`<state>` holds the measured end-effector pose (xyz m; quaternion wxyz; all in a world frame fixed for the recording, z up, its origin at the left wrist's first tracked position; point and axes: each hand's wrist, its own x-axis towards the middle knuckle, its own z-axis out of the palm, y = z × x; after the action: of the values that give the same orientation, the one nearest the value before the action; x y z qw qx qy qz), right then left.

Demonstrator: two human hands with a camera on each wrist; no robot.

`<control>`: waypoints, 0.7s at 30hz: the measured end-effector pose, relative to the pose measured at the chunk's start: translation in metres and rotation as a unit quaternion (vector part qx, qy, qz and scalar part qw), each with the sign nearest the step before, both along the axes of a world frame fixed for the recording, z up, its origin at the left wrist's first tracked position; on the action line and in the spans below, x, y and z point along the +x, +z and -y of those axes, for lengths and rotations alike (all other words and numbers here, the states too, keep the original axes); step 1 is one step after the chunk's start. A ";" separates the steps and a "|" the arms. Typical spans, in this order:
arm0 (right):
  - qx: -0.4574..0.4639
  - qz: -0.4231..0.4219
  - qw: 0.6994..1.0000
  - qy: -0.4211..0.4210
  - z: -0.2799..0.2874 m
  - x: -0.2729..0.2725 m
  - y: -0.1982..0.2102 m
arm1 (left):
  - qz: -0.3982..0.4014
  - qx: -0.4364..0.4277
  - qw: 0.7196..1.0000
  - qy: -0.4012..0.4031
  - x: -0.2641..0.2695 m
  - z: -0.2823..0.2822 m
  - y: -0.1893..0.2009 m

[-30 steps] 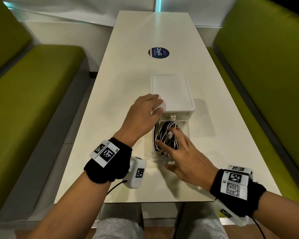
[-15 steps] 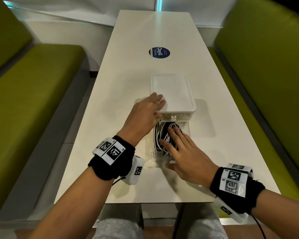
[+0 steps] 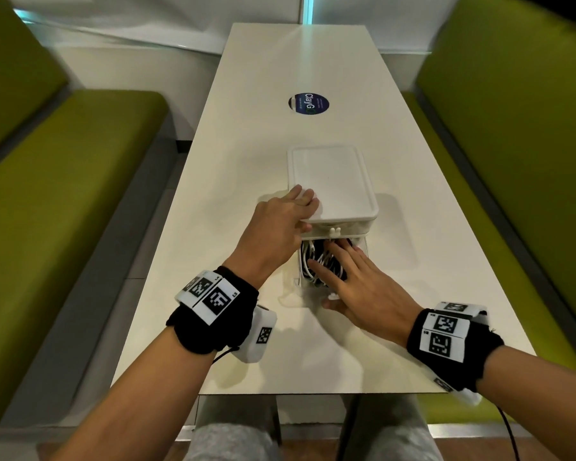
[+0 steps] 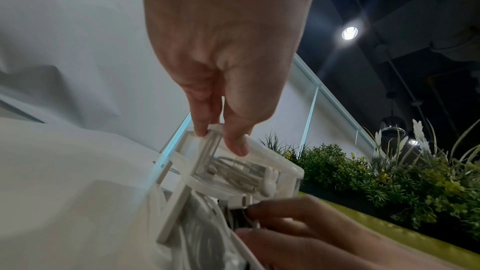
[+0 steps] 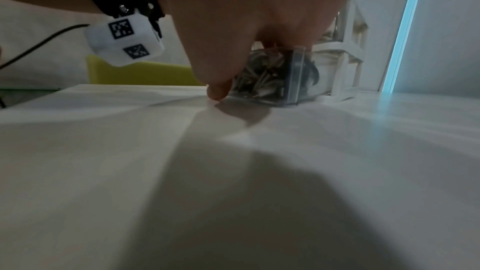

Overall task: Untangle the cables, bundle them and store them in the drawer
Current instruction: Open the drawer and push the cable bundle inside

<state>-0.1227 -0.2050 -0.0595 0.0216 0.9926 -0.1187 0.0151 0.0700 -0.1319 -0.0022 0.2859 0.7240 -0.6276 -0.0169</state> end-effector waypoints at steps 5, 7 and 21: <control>-0.078 0.016 0.997 0.006 -0.006 -0.004 0.013 | -0.004 -0.003 1.000 0.005 -0.002 0.000 -0.002; -0.091 0.010 0.996 0.006 -0.005 -0.004 0.015 | 0.004 -0.012 1.000 0.002 -0.002 0.000 -0.005; -0.066 0.046 0.995 -0.056 -0.012 0.021 0.021 | 0.028 0.063 0.997 0.019 -0.002 -0.008 0.007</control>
<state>-0.1017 -0.1928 -0.0387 0.0823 0.9791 -0.1732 0.0675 0.0683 -0.1243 0.0049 0.2223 0.7524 -0.6193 -0.0303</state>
